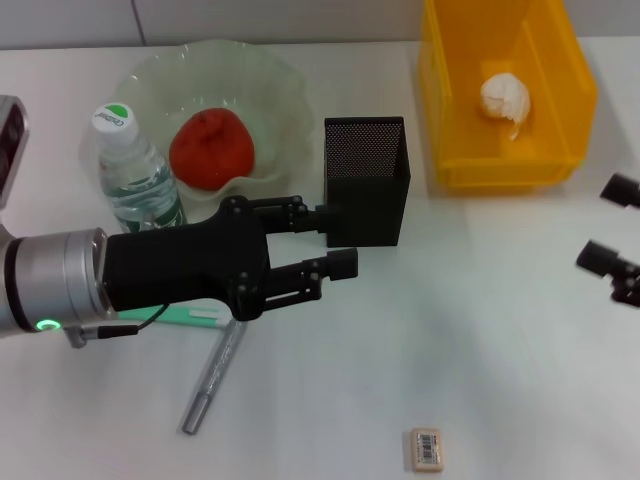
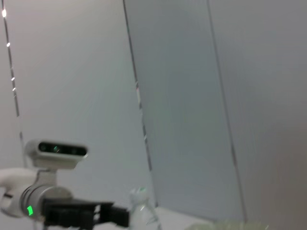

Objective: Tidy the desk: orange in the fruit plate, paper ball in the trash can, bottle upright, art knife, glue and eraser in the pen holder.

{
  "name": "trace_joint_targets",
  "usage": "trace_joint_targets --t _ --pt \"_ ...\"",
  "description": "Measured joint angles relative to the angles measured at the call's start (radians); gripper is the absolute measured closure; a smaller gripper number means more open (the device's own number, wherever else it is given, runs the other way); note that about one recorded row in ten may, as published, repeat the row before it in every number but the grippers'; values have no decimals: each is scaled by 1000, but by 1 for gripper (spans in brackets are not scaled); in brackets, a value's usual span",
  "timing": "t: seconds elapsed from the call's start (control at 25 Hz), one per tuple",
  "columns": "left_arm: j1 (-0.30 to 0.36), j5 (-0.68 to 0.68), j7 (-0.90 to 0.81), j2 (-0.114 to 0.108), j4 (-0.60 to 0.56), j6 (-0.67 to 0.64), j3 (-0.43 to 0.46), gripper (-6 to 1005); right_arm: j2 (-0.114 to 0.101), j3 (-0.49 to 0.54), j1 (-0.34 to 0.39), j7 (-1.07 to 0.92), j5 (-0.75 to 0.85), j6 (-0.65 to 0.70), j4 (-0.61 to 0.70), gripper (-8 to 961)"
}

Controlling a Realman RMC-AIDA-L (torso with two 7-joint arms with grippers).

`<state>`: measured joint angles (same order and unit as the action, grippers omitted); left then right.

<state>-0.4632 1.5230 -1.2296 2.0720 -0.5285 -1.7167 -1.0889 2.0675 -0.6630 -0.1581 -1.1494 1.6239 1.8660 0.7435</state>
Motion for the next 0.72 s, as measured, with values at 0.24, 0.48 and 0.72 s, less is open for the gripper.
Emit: trace_joint_targets --t 0.24,0.48,0.72 --pt "-8 -11 22 1 11 35 8 485 9 -1 -27 7 47 -10 -67 120" --pt "-22 -13 12 0 -3 79 1 484 9 -1 -58 12 69 -21 -136 121" --pt "-9 13 -179 -1 -139 122 -8 485 9 0 -89 13 82 -32 -185 121"
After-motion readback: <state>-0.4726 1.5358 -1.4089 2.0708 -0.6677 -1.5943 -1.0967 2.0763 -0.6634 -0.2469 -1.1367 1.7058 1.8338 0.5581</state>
